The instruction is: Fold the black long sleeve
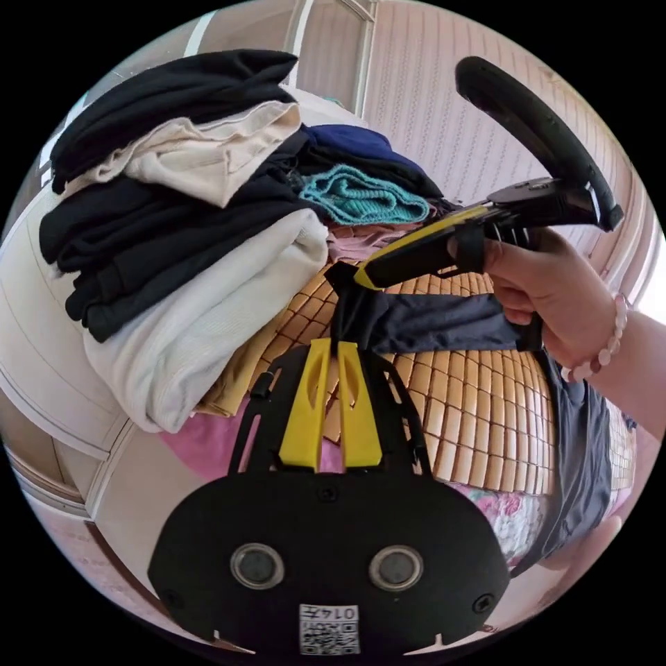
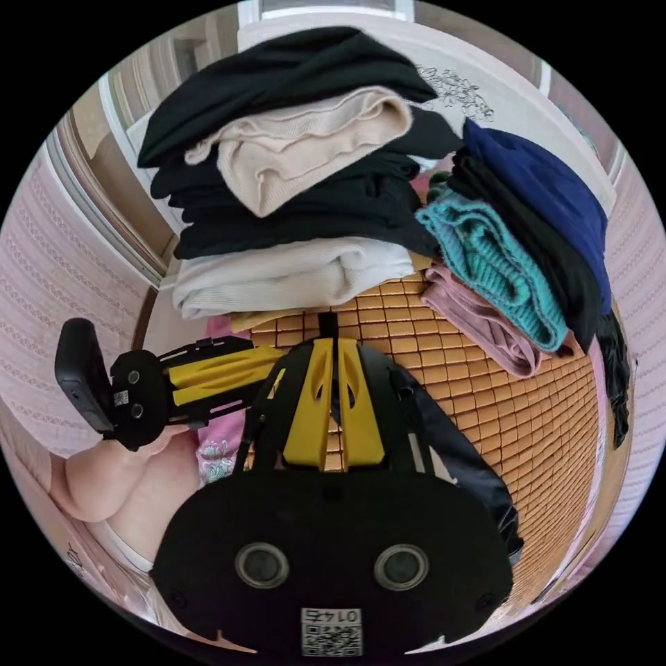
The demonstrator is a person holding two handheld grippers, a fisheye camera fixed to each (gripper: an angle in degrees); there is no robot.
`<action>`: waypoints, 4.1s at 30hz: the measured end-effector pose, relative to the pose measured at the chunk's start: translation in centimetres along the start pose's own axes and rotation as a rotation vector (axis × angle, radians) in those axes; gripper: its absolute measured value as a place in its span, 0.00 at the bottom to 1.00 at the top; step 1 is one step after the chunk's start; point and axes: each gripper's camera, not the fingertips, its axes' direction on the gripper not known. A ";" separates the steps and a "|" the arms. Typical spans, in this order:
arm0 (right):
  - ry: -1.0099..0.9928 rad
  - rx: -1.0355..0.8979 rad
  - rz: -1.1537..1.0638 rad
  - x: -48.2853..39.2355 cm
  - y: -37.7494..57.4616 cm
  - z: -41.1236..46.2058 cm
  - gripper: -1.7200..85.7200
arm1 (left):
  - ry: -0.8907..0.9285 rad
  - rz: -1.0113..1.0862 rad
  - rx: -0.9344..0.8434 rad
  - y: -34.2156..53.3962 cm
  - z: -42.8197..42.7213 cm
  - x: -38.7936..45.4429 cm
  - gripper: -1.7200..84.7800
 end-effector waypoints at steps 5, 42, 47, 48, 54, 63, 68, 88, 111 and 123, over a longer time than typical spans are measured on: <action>-0.058 0.195 0.161 4.0 6.2 -11.5 0.02 | 0.126 0.182 0.245 -1.0 -4.5 4.3 0.02; 0.136 0.143 0.798 16.3 47.4 -45.6 0.09 | 0.483 0.862 -0.125 -2.9 -2.2 38.1 0.02; 0.079 0.169 0.558 26.2 34.4 -43.9 0.12 | 0.334 0.842 -0.145 -9.1 3.2 39.5 0.04; 0.096 0.140 0.536 28.5 31.7 -43.0 0.13 | 0.339 0.840 -0.164 -10.3 4.4 40.3 0.06; 0.047 -0.049 0.577 37.3 25.2 -37.9 0.11 | 0.394 0.899 -0.315 -13.1 9.9 43.8 0.09; -0.063 0.086 0.684 44.4 23.7 -42.9 0.01 | 0.409 0.881 -0.248 -16.8 10.2 42.3 0.02; -0.074 0.181 0.729 45.2 25.4 -46.5 0.01 | 0.427 0.842 -0.340 -18.1 11.5 41.2 0.05; 0.093 0.079 0.949 43.6 41.6 -52.5 0.04 | 0.519 0.453 -0.454 -28.3 20.2 43.5 0.11; 0.093 0.379 0.607 14.0 48.9 -70.9 0.02 | 0.918 0.713 -0.143 -21.9 0.5 33.3 0.01; -0.060 -0.015 0.954 1.7 53.1 -59.2 0.02 | 0.579 0.774 -0.453 -3.4 -4.7 31.1 0.01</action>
